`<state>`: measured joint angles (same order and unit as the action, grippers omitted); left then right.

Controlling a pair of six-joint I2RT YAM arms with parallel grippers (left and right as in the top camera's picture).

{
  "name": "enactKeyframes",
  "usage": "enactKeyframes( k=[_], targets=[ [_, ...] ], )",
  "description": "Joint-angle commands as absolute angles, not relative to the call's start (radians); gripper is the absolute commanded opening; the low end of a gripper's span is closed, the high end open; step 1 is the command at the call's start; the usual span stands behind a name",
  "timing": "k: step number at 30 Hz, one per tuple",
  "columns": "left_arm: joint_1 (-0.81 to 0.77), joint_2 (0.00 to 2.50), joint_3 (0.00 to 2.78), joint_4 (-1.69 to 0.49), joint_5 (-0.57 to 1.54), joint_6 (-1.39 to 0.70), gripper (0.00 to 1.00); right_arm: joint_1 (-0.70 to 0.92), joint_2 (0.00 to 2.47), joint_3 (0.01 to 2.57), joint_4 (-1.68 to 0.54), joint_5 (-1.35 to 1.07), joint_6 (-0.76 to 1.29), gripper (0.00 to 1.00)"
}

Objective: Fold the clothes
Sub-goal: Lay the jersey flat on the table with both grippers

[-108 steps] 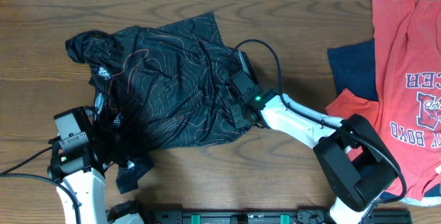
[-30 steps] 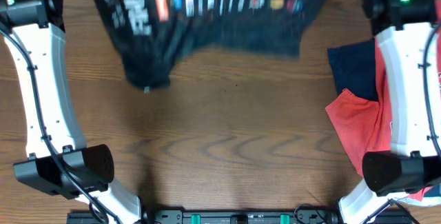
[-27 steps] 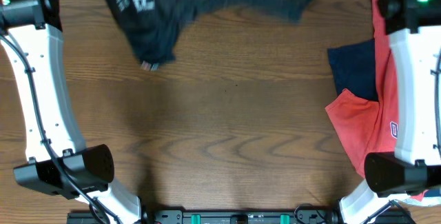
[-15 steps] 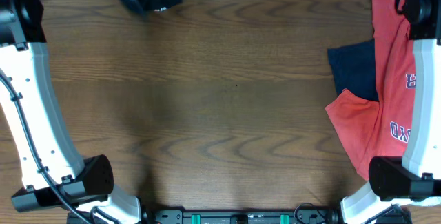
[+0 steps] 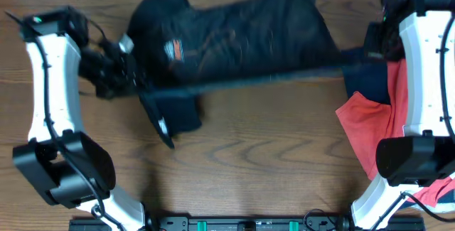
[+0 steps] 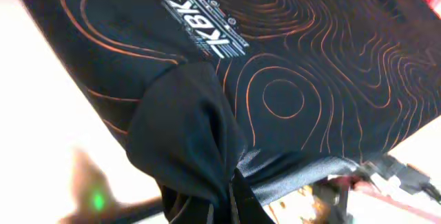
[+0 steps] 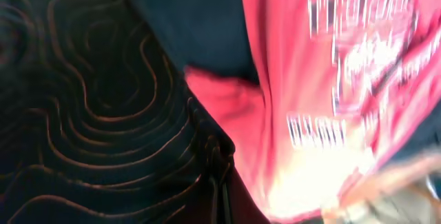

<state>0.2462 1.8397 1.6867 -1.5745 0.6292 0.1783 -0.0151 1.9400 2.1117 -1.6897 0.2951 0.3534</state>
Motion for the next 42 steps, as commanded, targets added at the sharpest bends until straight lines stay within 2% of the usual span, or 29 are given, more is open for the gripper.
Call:
enactKeyframes(
  k=[1, 10, 19, 24, 31, 37, 38, 40, 42],
  targets=[
    [0.263, 1.84, 1.532, -1.574, 0.543, 0.234, 0.06, -0.047, 1.936, 2.003, -1.697, 0.345, 0.422, 0.01],
    [0.263, 1.774, 1.266, -1.486, 0.538, 0.207, 0.06, -0.047, 1.927, 1.631, -1.619, 0.289, 0.422, 0.01],
    [0.263, 1.657, 1.134, -1.418, 0.539, 0.175, 0.06, -0.047, 1.868, 1.437, -1.485, 0.279, 0.437, 0.01],
    [0.263, 1.638, 1.143, -1.224, 0.538, 0.073, 0.06, -0.047, 1.868, 1.437, -1.28, 0.247, 0.429, 0.01],
    [0.261, 1.654, 1.141, -0.826, 0.54, -0.106, 0.06, -0.047, 1.868, 1.437, -0.951, 0.155, 0.403, 0.01],
    [0.261, 1.66, 1.141, -0.692, 0.542, -0.138, 0.06, -0.044, 1.868, 1.436, -0.838, 0.14, 0.403, 0.04],
    [0.26, 1.662, 1.141, -0.685, 0.542, -0.138, 0.08, -0.043, 1.868, 1.436, -0.825, 0.13, 0.403, 0.08],
    [0.256, 1.663, 1.141, -0.676, 0.542, -0.137, 0.23, -0.038, 1.868, 1.436, -0.801, 0.115, 0.403, 0.19],
    [0.256, 1.663, 1.141, -0.667, 0.541, -0.137, 0.58, -0.034, 1.868, 1.436, -0.783, 0.115, 0.403, 0.42]
  ],
)
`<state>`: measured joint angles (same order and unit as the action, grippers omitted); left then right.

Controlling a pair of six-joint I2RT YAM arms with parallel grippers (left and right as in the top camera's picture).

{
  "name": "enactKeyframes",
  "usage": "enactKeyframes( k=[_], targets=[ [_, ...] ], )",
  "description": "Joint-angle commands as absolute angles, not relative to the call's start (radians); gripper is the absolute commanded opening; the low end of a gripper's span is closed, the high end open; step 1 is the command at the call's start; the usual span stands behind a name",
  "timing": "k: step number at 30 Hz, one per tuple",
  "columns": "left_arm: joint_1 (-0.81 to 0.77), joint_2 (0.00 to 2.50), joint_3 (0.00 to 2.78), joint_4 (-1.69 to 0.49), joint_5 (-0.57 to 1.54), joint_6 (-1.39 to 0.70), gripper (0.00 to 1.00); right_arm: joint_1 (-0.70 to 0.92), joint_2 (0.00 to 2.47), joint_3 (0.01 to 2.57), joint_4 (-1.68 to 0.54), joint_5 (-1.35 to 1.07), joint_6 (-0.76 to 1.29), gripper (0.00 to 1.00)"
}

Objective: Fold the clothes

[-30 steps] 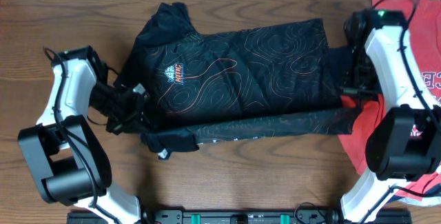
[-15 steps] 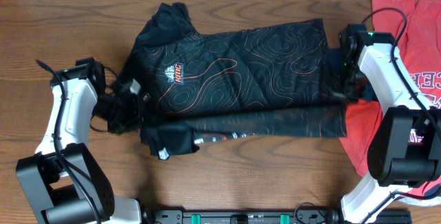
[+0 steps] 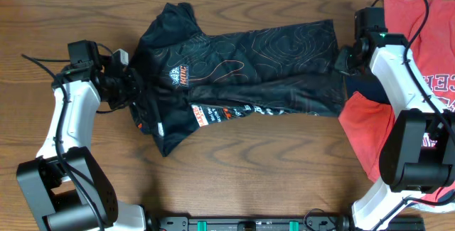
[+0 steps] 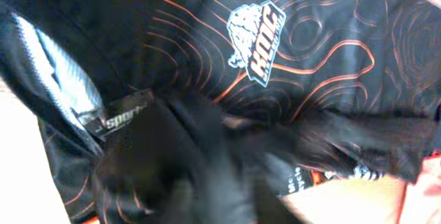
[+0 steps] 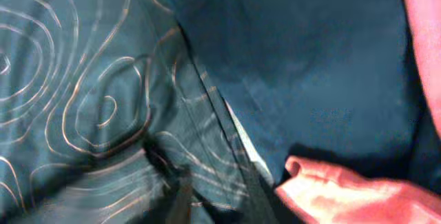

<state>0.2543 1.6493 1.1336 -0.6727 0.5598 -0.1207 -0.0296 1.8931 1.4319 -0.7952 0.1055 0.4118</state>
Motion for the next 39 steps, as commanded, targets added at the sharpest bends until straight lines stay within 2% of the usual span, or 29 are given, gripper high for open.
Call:
enactKeyframes(
  k=[1, 2, 11, 15, 24, 26, 28, 29, 31, 32, 34, 39],
  targets=[
    [0.256, 1.663, 1.141, -0.664, 0.542, -0.137, 0.74, -0.032, 1.868, 1.436, -0.776, 0.115, 0.403, 0.5],
    [0.256, 1.663, 1.141, -0.665, 0.542, -0.137, 0.8, -0.031, 1.868, 1.436, -0.772, 0.115, 0.403, 0.54],
    [0.256, 1.663, 1.123, -0.831, 0.538, -0.136, 0.84, -0.028, 1.868, 1.435, -0.857, 0.102, 0.391, 0.5],
    [0.255, 1.663, 1.079, -0.84, 0.538, -0.136, 0.84, -0.016, 1.868, 1.425, -0.876, -0.007, 0.279, 0.5],
    [0.182, 1.663, 0.91, -0.754, 0.538, -0.125, 0.8, 0.009, 1.868, 1.381, -0.883, -0.008, 0.272, 0.51],
    [0.154, 1.663, 0.878, -0.715, 0.538, -0.126, 0.73, 0.009, 1.868, 1.375, -0.884, -0.008, 0.272, 0.51],
    [0.121, 1.663, 0.864, -0.688, 0.538, -0.125, 0.51, 0.009, 1.868, 1.372, -0.887, -0.008, 0.272, 0.51],
    [0.11, 1.663, 0.864, -0.679, 0.538, -0.125, 0.44, 0.009, 1.868, 1.372, -0.891, -0.008, 0.272, 0.52],
    [0.095, 1.663, 0.864, -0.653, 0.538, -0.126, 0.15, 0.009, 1.868, 1.372, -0.896, -0.007, 0.272, 0.52],
    [0.094, 1.663, 0.864, -0.638, 0.538, -0.136, 0.06, 0.009, 1.868, 1.372, -0.899, -0.007, 0.272, 0.52],
    [0.098, 1.661, 0.877, -0.614, 0.546, -0.167, 0.06, 0.009, 1.868, 1.372, -0.905, -0.005, 0.272, 0.52],
    [0.141, 1.642, 1.021, -0.579, 0.731, -0.171, 0.06, 0.009, 1.868, 1.372, -0.908, 0.003, 0.272, 0.52]
  ],
)
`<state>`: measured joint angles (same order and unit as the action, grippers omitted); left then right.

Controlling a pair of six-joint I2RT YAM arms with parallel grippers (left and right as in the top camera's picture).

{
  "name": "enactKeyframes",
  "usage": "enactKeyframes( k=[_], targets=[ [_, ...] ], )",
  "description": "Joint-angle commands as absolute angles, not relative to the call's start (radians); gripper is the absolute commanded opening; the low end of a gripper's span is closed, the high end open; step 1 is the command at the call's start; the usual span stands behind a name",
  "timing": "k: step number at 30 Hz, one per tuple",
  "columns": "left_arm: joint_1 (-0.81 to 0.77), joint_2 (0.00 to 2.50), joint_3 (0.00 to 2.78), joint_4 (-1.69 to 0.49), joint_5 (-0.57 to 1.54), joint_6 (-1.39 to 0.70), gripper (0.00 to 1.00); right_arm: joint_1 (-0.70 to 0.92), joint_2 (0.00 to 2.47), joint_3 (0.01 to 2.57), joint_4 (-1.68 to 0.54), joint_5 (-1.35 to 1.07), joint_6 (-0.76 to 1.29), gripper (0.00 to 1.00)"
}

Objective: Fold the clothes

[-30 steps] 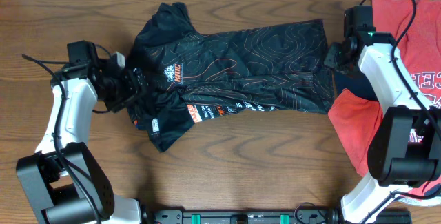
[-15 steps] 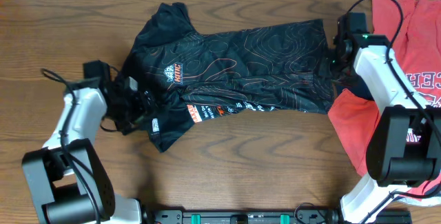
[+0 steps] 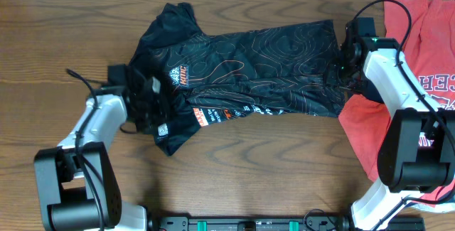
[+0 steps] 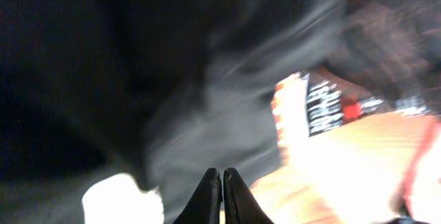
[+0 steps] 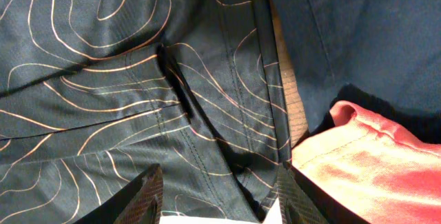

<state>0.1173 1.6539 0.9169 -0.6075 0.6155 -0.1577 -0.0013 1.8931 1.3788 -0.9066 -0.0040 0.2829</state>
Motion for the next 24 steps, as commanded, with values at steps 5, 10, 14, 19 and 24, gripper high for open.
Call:
enactKeyframes(
  k=[5, 10, 14, 19, 24],
  targets=[
    [0.17, 1.64, 1.157, -0.661, 0.695, -0.219, 0.15, 0.008, 1.868, 1.372, -0.913, 0.003, 0.272, 0.53],
    [0.144, 1.642, 1.116, -0.808, 0.49, -0.192, 0.53, 0.008, 1.868, 1.372, -0.908, 0.003, 0.272, 0.54],
    [0.102, 1.644, 1.025, -0.823, 0.404, -0.192, 0.53, 0.008, 1.868, 1.372, -0.902, 0.003, 0.272, 0.54],
    [0.045, 1.644, 0.907, -0.744, 0.293, -0.193, 0.58, 0.008, 1.868, 1.372, -0.908, 0.003, 0.272, 0.54],
    [0.02, 1.645, 0.86, -0.683, 0.22, -0.193, 0.58, 0.008, 1.868, 1.372, -0.913, 0.003, 0.272, 0.54]
  ],
)
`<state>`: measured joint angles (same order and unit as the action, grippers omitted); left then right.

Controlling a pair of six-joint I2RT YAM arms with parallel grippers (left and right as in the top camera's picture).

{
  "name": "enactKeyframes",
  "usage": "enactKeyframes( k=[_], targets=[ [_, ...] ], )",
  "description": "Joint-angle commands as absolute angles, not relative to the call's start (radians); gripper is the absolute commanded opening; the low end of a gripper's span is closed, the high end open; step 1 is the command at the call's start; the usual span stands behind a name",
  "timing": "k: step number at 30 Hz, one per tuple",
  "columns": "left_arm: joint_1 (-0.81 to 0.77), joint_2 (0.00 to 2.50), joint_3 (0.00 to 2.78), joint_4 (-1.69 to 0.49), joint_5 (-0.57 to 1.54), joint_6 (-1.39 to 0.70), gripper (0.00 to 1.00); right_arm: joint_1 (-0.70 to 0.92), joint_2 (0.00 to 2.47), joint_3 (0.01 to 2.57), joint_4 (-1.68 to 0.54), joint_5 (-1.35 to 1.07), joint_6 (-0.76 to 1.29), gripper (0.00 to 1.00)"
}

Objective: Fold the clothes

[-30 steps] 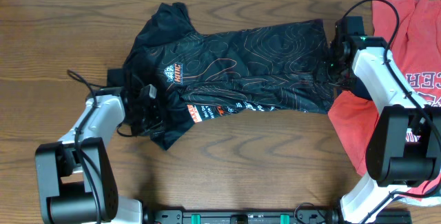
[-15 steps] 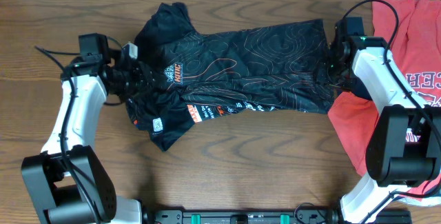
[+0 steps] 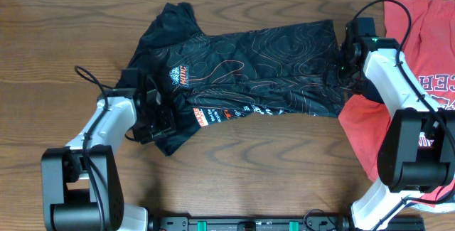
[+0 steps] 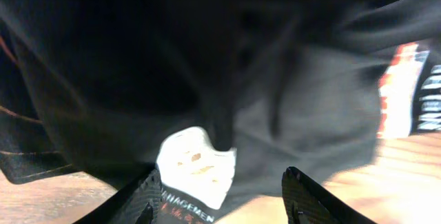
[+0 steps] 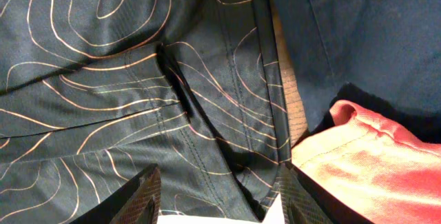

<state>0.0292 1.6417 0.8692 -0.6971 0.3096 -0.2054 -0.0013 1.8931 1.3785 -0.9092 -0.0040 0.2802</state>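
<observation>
A black shirt (image 3: 249,64) with orange contour lines lies spread across the table, collar to the left, its lower edge turned up to show orange and white print. My left gripper (image 3: 158,117) stands open over the lower left sleeve. In the left wrist view the left gripper (image 4: 224,200) straddles dark cloth and a white label (image 4: 196,163). My right gripper (image 3: 346,66) is open at the shirt's right hem. In the right wrist view the right gripper (image 5: 217,203) has the hem cloth (image 5: 207,114) lying between its fingers.
A red shirt (image 3: 419,74) with white lettering lies at the right edge, over a navy garment (image 3: 361,90) beside the black shirt's hem. Bare wooden table (image 3: 249,174) runs along the front.
My left gripper, shut 0.8 s ago at the lower left sleeve, now stands open and sits slightly further right over that sleeve. The right gripper and the shirt have not moved.
First the black shirt hung stretched in the air between both grippers. Then it lay on the table, lower edge turned up, grippers at its two ends. Later the right gripper was open at the hem and the left shut at the sleeve; now both are open.
</observation>
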Motion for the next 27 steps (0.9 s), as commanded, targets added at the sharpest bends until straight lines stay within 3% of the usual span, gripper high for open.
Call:
enactKeyframes(
  k=[1, 5, 6, 10, 16, 23, 24, 25, 26, 27],
  targets=[
    [0.02, 1.644, 0.86, -0.674, 0.215, -0.193, 0.56, 0.008, 1.868, 1.372, -0.913, 0.003, 0.272, 0.54],
    [0.02, 1.644, 0.86, -0.643, 0.216, -0.194, 0.13, 0.008, 1.868, 1.372, -0.917, 0.003, 0.272, 0.54],
    [0.02, 1.644, 0.86, -0.642, 0.216, -0.196, 0.06, 0.008, 1.868, 1.372, -0.919, 0.003, 0.272, 0.54],
    [0.02, 1.643, 0.861, -0.649, 0.252, -0.2, 0.06, 0.008, 1.868, 1.372, -0.926, 0.003, 0.272, 0.53],
    [0.021, 1.581, 0.945, -0.631, 0.526, -0.165, 0.06, 0.008, 1.868, 1.372, -0.928, 0.003, 0.272, 0.54],
    [0.043, 1.5, 1.075, -0.288, 0.501, -0.259, 0.06, 0.008, 1.868, 1.372, -0.936, 0.003, 0.272, 0.53],
    [0.049, 1.5, 1.078, -0.239, 0.483, -0.281, 0.15, 0.008, 1.868, 1.372, -0.939, 0.003, 0.272, 0.54],
    [0.054, 1.501, 1.078, -0.196, 0.475, -0.305, 0.44, 0.008, 1.868, 1.372, -0.94, 0.003, 0.272, 0.54],
    [0.058, 1.502, 1.078, -0.176, 0.475, -0.323, 0.63, 0.008, 1.868, 1.372, -0.941, 0.003, 0.272, 0.54],
    [0.059, 1.503, 1.078, -0.178, 0.476, -0.329, 0.67, 0.008, 1.868, 1.372, -0.941, 0.003, 0.272, 0.54]
  ],
)
